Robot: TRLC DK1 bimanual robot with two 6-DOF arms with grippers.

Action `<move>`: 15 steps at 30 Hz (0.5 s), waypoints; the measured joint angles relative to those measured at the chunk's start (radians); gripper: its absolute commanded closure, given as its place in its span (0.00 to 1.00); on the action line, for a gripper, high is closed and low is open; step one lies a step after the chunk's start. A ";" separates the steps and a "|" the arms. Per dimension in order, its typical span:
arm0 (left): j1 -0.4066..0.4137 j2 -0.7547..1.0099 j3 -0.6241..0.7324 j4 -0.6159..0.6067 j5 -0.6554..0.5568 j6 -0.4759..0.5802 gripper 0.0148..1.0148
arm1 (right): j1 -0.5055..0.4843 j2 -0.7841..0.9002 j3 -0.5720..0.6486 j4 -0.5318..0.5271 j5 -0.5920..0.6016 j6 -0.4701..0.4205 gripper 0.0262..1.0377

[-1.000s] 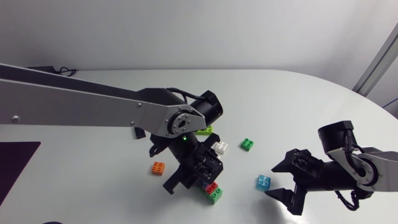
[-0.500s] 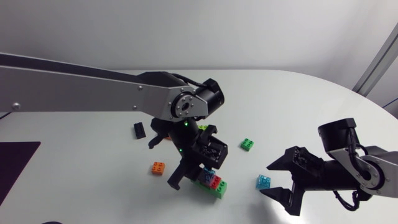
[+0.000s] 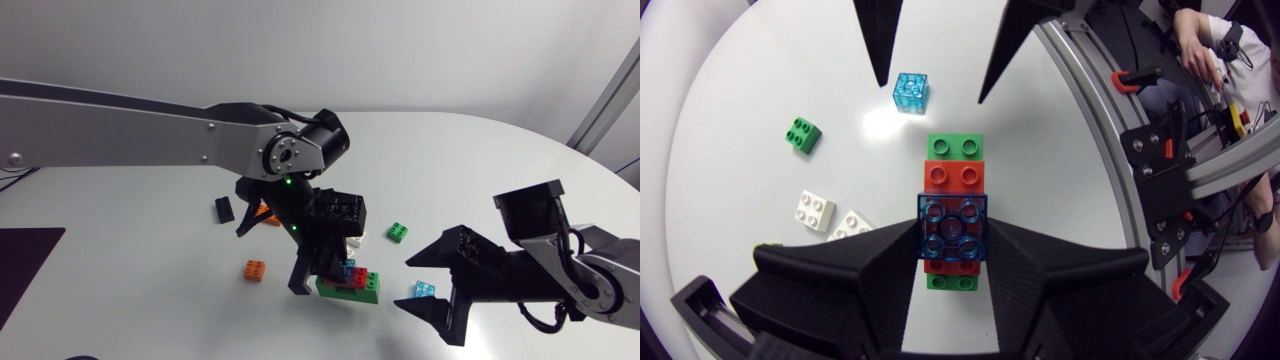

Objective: Separate the duplo bricks

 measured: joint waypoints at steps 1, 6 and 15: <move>-0.001 0.000 0.000 0.005 0.003 -0.007 0.80 | 0.013 0.003 0.004 0.001 0.000 0.007 0.08; -0.008 -0.002 0.006 0.014 0.017 -0.041 0.80 | 0.061 0.024 0.028 0.002 -0.008 0.034 0.08; -0.026 -0.033 0.008 0.016 0.051 -0.055 0.80 | 0.125 0.083 0.067 0.020 -0.008 0.068 0.08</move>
